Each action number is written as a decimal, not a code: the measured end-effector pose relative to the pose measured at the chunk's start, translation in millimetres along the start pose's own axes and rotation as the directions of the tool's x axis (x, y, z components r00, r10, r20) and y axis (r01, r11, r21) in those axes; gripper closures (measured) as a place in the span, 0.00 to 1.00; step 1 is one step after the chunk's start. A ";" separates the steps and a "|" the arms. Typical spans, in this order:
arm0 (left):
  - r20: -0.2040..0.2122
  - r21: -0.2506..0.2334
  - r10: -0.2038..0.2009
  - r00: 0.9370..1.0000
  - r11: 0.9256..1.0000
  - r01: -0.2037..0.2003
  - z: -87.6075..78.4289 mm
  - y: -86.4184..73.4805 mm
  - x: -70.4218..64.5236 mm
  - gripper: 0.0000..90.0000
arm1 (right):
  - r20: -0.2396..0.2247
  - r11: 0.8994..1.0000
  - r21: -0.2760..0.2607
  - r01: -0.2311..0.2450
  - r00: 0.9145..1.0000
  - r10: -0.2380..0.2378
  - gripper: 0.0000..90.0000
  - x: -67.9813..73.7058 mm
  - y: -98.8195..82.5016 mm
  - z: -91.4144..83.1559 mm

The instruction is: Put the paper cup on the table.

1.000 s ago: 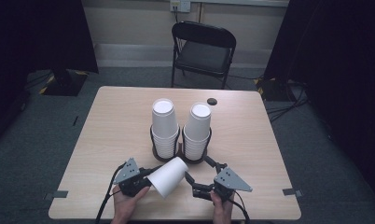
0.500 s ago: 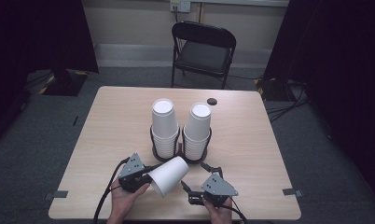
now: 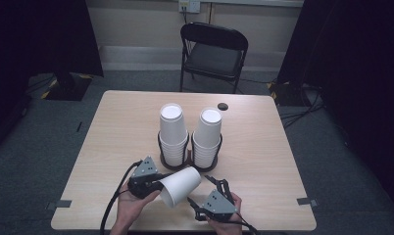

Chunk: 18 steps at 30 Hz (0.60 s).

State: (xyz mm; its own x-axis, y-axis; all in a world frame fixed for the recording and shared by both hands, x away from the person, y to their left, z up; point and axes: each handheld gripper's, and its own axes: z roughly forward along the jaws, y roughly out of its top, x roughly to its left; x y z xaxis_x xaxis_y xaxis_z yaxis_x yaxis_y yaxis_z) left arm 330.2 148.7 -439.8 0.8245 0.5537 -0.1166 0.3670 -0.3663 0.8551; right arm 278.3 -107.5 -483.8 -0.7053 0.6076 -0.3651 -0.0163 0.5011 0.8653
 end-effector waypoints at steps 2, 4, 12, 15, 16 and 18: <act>0.004 0.017 -0.006 1.000 1.000 0.006 0.7 1.7 1.0 0.96 | 0.016 1.000 0.009 0.028 0.999 -0.028 0.15 3.5 -0.7 2.0; 0.008 0.041 -0.005 1.000 0.999 0.005 1.1 4.5 2.2 0.96 | 0.051 0.999 0.012 0.048 0.998 -0.048 0.15 6.8 -0.6 3.4; -0.005 0.100 -0.023 1.000 0.995 0.023 -1.3 16.3 4.8 0.96 | 0.149 0.990 0.066 0.122 0.980 -0.131 0.14 13.9 1.8 7.1; 0.007 0.131 -0.039 0.999 0.991 0.038 3.2 16.5 5.0 0.96 | 0.168 0.984 0.089 0.154 0.971 -0.167 0.15 17.0 1.9 9.8; 0.010 0.138 -0.047 0.999 0.989 0.046 4.4 16.6 5.8 0.96 | 0.174 0.981 0.098 0.169 0.967 -0.184 0.15 17.9 2.0 10.7; 0.015 0.145 -0.054 0.998 0.988 0.052 6.7 17.5 5.9 0.96 | 0.185 0.978 0.107 0.179 0.963 -0.196 0.15 19.3 2.0 11.9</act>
State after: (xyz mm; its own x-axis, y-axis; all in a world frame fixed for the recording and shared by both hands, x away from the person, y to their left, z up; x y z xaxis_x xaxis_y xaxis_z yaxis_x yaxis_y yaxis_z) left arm 344.4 140.5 -428.9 0.8097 0.5615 -0.1704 0.4674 -0.4416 0.7658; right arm 273.1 -87.5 -493.2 -0.5453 0.6007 -0.5847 -0.0663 0.6644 0.7444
